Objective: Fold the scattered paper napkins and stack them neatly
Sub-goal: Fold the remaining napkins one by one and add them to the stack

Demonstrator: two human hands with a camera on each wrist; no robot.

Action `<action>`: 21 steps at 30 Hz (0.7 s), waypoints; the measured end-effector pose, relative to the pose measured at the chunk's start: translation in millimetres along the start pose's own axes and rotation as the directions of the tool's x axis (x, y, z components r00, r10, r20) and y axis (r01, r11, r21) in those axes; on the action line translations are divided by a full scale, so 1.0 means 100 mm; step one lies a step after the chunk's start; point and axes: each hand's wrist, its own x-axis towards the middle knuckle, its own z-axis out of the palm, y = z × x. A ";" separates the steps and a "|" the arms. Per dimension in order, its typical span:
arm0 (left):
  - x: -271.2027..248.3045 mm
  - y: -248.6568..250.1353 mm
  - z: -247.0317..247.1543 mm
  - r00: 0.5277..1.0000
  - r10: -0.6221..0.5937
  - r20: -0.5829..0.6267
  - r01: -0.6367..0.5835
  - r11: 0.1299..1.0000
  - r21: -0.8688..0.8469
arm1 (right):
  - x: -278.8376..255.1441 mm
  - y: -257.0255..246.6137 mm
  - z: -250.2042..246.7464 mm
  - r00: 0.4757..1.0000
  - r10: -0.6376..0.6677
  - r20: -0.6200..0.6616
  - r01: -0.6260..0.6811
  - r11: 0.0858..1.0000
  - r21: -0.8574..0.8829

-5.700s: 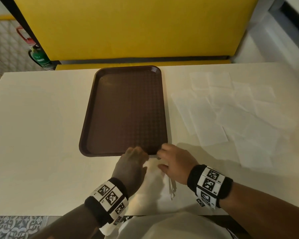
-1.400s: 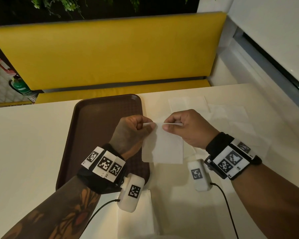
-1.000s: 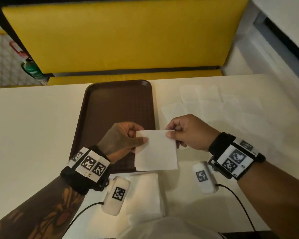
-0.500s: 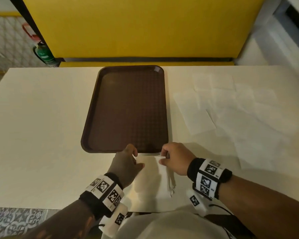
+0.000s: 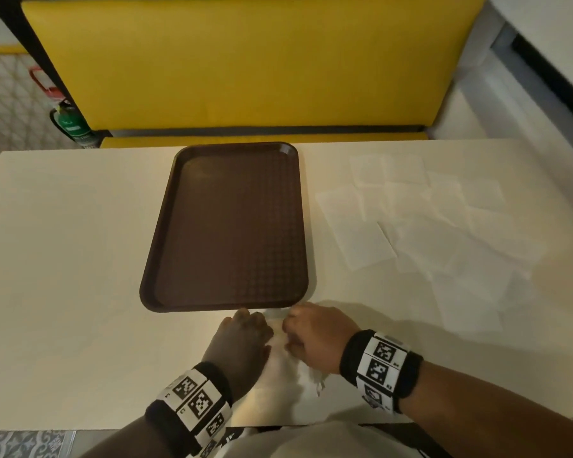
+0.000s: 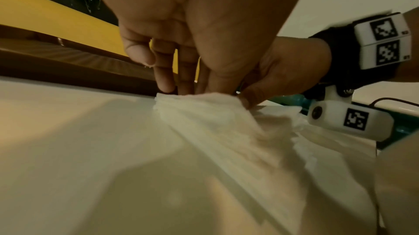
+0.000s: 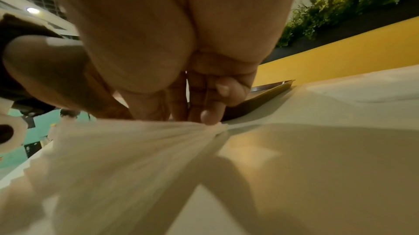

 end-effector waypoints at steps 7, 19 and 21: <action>0.36 -0.04 -0.31 0.992 0.018 -0.124 -0.048 0.968 -0.247 | 0.19 0.49 -0.52 0.879 0.407 -0.249 -0.391 0.913 0.115; 1.34 0.07 -0.80 0.988 -0.094 -0.123 0.034 0.908 -0.418 | 0.55 1.00 -0.74 0.764 0.631 -0.134 -0.644 0.759 -0.096; 1.42 0.07 -0.75 0.993 -0.107 -0.039 0.076 0.877 -0.473 | 0.53 0.98 -0.78 0.772 0.617 -0.151 -0.631 0.773 -0.066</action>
